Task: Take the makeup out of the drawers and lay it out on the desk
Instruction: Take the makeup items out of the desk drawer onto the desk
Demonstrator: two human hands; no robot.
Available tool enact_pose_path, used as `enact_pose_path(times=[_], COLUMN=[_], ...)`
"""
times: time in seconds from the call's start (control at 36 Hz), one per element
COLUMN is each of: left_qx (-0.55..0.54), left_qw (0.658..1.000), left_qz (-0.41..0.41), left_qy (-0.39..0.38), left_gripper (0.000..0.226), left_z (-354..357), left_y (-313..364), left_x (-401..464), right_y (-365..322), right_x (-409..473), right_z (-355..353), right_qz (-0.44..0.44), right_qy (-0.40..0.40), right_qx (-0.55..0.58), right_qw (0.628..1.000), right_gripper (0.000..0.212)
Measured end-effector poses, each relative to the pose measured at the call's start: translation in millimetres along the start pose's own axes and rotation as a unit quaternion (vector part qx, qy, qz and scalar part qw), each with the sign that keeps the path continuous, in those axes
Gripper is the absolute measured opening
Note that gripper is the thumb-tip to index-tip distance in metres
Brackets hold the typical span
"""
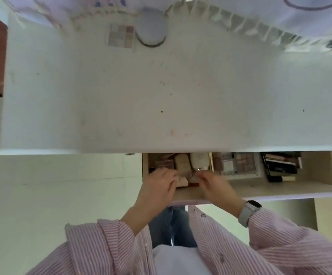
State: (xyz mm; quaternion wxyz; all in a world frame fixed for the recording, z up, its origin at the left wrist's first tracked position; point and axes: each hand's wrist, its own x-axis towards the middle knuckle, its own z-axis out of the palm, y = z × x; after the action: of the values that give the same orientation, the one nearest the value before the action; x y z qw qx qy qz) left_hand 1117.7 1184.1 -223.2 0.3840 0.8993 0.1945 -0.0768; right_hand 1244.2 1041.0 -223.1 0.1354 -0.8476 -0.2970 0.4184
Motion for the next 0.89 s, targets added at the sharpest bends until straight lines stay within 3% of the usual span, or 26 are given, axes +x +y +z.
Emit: enact_pose_path(times=[0.08,0.19,0.28,0.39,0.58,0.75,0.89], left_qx=[0.054,0.116,0.174,0.207,0.149,0.032,-0.084], left_qw=[0.991,0.966,0.950,0.937,0.949,0.961,0.962], left_qz=[-0.093,-0.173,-0.187,-0.183,-0.177,-0.165,-0.177], left_qy=[-0.085,-0.151,-0.181,-0.212,-0.212,-0.219,-0.189], left_gripper=[0.036,0.046,0.052,0.051,0.029,0.033,0.028], left_z=[24,43,49,50,33,-10,-52], left_y=[-9,-15,-14,-18,-8,1,2], left_x=[4,20,29,37,31,15,20], right_y=[10,2,-8,-14,12,44,39], right_x=[16,42,58,62,41,13,1], right_z=[14,28,38,42,12,-35,-71], right_qz=[0.067,0.152,0.201,0.205,0.158,0.105,0.052], right_qy=[-0.020,-0.014,-0.016,-0.007,-0.002,-0.123,-0.141], right_qx=[-0.016,0.057,0.112,0.141,0.153,0.132,0.172], right_qw=[0.997,0.987,0.973,0.968,0.975,0.978,0.973], right_gripper=[0.028,0.048,0.059,0.053,0.048,0.048,0.044])
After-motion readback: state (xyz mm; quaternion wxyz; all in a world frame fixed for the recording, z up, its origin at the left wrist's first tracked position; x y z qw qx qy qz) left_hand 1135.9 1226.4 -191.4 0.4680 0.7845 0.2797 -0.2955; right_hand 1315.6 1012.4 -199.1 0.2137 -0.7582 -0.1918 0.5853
